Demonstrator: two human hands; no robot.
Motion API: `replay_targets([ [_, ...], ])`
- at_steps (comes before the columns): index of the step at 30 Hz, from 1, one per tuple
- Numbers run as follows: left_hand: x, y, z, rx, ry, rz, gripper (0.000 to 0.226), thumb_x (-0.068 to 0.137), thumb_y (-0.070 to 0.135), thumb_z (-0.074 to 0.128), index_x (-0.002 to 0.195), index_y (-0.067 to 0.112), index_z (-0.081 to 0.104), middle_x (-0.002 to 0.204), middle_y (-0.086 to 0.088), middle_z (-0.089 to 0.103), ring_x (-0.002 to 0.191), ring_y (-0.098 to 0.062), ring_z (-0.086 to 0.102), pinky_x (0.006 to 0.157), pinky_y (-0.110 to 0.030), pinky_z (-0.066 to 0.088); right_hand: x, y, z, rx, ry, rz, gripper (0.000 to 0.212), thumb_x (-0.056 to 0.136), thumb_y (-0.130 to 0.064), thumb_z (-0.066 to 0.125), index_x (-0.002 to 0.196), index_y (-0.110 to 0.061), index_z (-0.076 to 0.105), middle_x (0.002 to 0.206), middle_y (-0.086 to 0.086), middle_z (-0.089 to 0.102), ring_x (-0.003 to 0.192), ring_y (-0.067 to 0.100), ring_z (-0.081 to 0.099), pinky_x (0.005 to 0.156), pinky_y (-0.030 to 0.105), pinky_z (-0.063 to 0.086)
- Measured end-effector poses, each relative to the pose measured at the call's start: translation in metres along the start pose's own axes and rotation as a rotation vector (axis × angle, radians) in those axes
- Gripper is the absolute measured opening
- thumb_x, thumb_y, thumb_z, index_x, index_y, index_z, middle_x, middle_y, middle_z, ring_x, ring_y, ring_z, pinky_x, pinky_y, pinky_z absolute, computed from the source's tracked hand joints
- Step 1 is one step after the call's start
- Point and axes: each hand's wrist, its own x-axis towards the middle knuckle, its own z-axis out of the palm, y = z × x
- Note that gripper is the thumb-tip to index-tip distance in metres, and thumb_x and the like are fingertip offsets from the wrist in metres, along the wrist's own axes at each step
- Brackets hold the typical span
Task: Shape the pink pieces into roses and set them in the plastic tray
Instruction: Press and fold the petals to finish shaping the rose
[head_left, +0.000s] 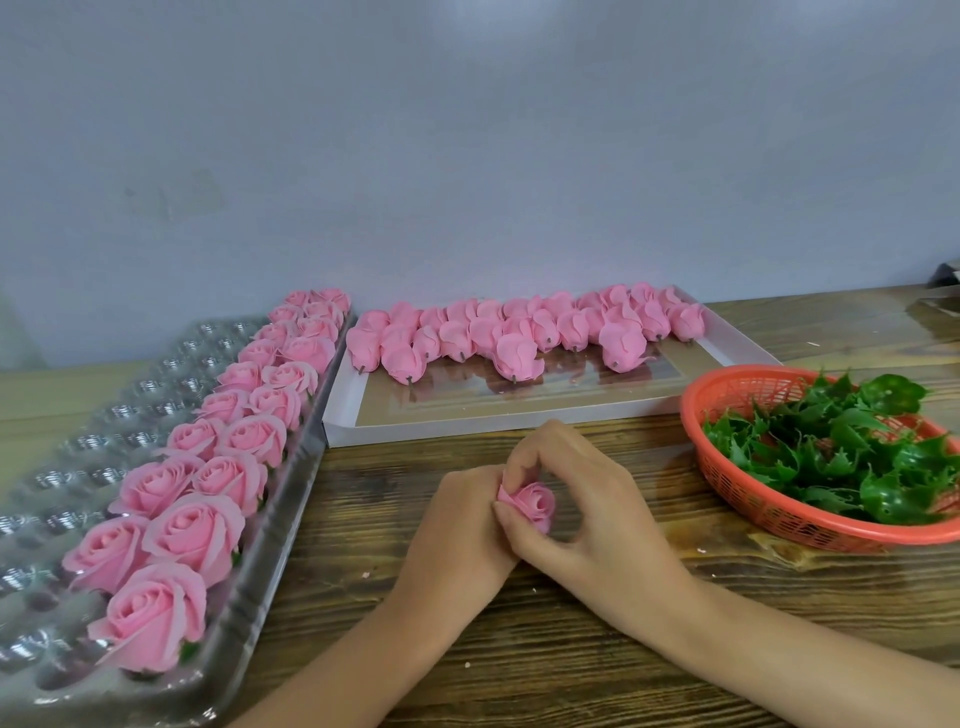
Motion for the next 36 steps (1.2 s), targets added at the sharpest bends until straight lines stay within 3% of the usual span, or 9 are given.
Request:
replay_targets([
  [7,-0.002,0.007,-0.002,0.079,0.018,0.018,0.024,0.082,0.019,0.057,0.059,0.026,0.052,0.058,0.012,0.057,0.072,0.000,0.057,0.057,-0.016,0.043,0.001,-0.002,-0.001,-0.073,-0.034,-0.004,0.015,0.078,-0.011,0.058,0.085,-0.023,0.054,0.087,-0.017,0.049,0.084,0.003,0.050,0.075,0.017,0.038],
  [11,-0.001,0.010,-0.003,0.046,0.002,-0.029,0.028,0.078,0.028,0.050,0.053,0.038,0.042,0.064,0.035,0.056,0.070,0.018,0.052,0.062,-0.002,0.038,0.002,0.000,-0.005,-0.265,-0.076,-0.161,0.012,0.082,-0.007,0.065,0.089,-0.016,0.064,0.091,-0.007,0.057,0.087,0.011,0.053,0.082,0.023,0.040],
  [14,0.002,0.009,-0.003,0.079,0.006,-0.032,0.032,0.081,0.029,0.052,0.056,0.043,0.039,0.049,0.021,0.047,0.070,0.027,0.047,0.066,0.004,0.033,0.003,0.004,-0.007,-0.368,-0.055,-0.268,0.011,0.091,-0.016,0.062,0.100,-0.014,0.068,0.095,-0.004,0.063,0.090,0.015,0.057,0.084,0.027,0.042],
  [17,0.004,0.007,-0.003,0.032,-0.019,-0.071,0.030,0.082,0.026,0.054,0.059,0.040,0.043,0.051,0.021,0.047,0.062,0.014,0.052,0.061,-0.002,0.037,0.004,0.010,-0.006,-0.442,-0.013,-0.388,0.017,0.094,-0.014,0.066,0.110,-0.017,0.061,0.096,-0.003,0.066,0.092,0.016,0.060,0.085,0.028,0.043],
  [21,0.004,0.001,-0.007,-0.208,0.020,-0.229,0.042,0.076,-0.005,0.065,0.069,0.036,0.055,0.057,0.021,0.057,0.056,0.008,0.055,0.057,-0.008,0.045,0.002,0.015,-0.005,-0.498,-0.009,-0.475,0.021,0.091,-0.005,0.070,0.111,-0.011,0.069,0.105,0.000,0.071,0.103,0.018,0.065,0.091,0.035,0.048],
  [25,0.005,0.007,-0.013,-0.092,-0.002,-0.153,0.036,0.090,0.011,0.058,0.066,0.036,0.051,0.061,0.015,0.054,0.063,0.014,0.054,0.062,-0.004,0.041,0.004,0.011,-0.008,-0.555,-0.008,-0.534,0.022,0.093,-0.010,0.065,0.113,-0.011,0.073,0.113,-0.001,0.073,0.114,0.017,0.065,0.100,0.036,0.047],
  [27,0.005,0.010,-0.017,-0.221,0.025,-0.164,0.030,0.089,0.009,0.059,0.066,0.029,0.057,0.061,0.011,0.057,0.061,0.010,0.055,0.059,-0.006,0.043,0.004,0.007,-0.010,-0.561,-0.045,-0.550,0.026,0.097,-0.018,0.057,0.116,-0.010,0.072,0.120,0.000,0.071,0.121,0.019,0.061,0.104,0.038,0.045],
  [31,0.004,0.013,-0.021,-0.447,0.065,-0.207,0.020,0.085,0.007,0.061,0.067,0.015,0.061,0.061,0.003,0.056,0.060,-0.005,0.053,0.061,-0.020,0.047,0.001,0.003,-0.012,-0.555,-0.117,-0.552,0.038,0.101,-0.024,0.041,0.123,-0.009,0.069,0.127,0.001,0.068,0.132,0.021,0.053,0.113,0.041,0.038],
  [36,0.005,0.014,-0.024,-0.507,0.065,-0.222,0.014,0.081,0.013,0.067,0.069,0.020,0.066,0.067,-0.001,0.062,0.068,-0.012,0.059,0.069,-0.033,0.052,-0.002,0.005,-0.011,-0.359,-0.096,-0.456,0.045,0.104,-0.027,0.032,0.121,-0.010,0.070,0.115,-0.001,0.072,0.134,0.017,0.051,0.114,0.039,0.034],
])
